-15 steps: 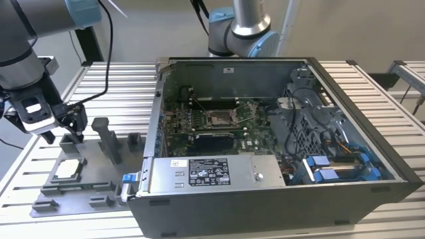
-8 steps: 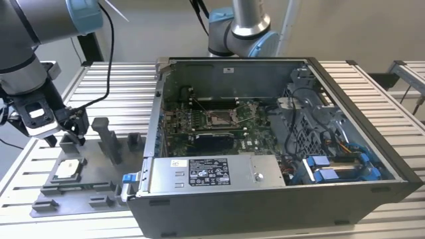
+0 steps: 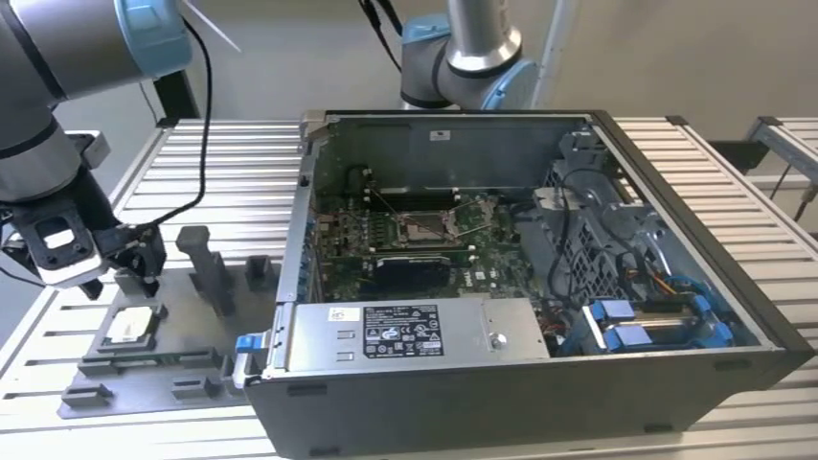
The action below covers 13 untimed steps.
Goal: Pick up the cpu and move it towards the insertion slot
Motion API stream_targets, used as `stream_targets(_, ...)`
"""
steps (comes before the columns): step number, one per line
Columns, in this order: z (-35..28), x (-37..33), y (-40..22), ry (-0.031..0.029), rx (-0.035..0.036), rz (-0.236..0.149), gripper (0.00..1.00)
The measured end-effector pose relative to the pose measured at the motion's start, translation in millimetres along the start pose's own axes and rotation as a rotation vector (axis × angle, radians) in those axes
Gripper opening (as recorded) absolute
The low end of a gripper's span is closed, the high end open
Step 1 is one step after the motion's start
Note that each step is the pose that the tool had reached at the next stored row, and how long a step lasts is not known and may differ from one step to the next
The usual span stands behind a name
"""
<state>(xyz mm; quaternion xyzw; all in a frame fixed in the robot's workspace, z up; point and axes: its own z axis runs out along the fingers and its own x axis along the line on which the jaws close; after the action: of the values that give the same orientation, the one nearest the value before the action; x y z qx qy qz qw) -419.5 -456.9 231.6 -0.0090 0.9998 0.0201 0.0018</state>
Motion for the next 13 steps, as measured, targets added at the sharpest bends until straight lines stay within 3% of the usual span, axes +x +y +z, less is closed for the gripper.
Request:
stream_targets(5,8.2,0.1,-2.5,-0.0005,0.0001,0.010,1.00)
stream_targets(13,14.7,1.2,-7.9,-0.0005,0.0003,0.012,1.00)
